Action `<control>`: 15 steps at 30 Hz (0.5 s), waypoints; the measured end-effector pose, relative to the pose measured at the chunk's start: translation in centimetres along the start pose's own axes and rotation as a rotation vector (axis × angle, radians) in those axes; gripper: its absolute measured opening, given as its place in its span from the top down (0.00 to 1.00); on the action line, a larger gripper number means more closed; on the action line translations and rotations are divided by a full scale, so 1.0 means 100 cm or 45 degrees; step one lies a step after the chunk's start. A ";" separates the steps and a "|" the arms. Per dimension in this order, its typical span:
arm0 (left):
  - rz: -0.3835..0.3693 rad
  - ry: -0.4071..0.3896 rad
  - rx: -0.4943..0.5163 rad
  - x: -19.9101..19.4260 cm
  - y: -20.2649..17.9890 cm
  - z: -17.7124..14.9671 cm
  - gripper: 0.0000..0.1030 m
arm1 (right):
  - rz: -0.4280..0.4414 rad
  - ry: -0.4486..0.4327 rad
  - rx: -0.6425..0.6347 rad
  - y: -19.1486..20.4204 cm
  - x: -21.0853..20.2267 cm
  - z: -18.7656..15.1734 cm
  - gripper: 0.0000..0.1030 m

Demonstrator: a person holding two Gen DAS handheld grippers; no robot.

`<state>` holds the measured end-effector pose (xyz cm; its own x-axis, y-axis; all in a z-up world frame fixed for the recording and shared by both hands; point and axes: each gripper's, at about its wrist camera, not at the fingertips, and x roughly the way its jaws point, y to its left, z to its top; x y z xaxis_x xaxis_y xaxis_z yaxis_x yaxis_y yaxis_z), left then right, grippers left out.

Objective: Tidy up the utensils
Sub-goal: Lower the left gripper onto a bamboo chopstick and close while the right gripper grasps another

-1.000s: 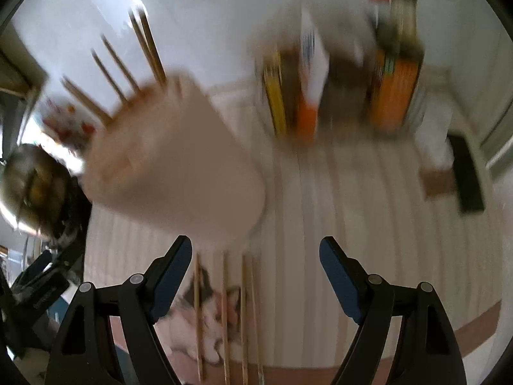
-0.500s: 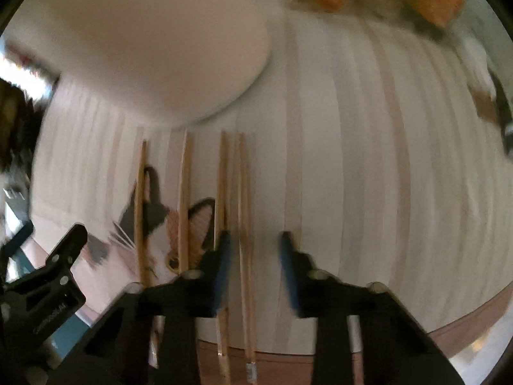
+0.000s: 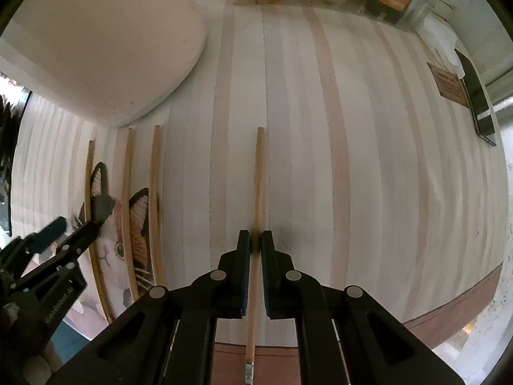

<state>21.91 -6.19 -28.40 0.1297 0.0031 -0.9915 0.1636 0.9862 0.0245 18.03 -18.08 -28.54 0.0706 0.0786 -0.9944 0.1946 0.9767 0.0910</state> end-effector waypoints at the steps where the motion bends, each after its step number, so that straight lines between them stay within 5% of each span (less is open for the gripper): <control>1: 0.004 -0.002 0.007 0.000 0.000 0.000 0.89 | -0.009 -0.004 -0.004 -0.001 0.000 -0.002 0.93; 9: 0.049 0.027 -0.005 0.001 0.019 -0.010 0.95 | -0.084 -0.019 -0.064 0.025 0.005 -0.020 0.93; 15: 0.031 0.054 -0.031 0.000 0.039 -0.022 0.95 | 0.006 0.065 -0.069 0.028 0.005 -0.026 0.93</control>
<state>20.44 -2.00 -28.61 0.0916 0.0340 -0.9952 0.1372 0.9895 0.0464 16.05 -14.76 -28.89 0.0210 0.0916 -0.9956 0.1412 0.9855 0.0937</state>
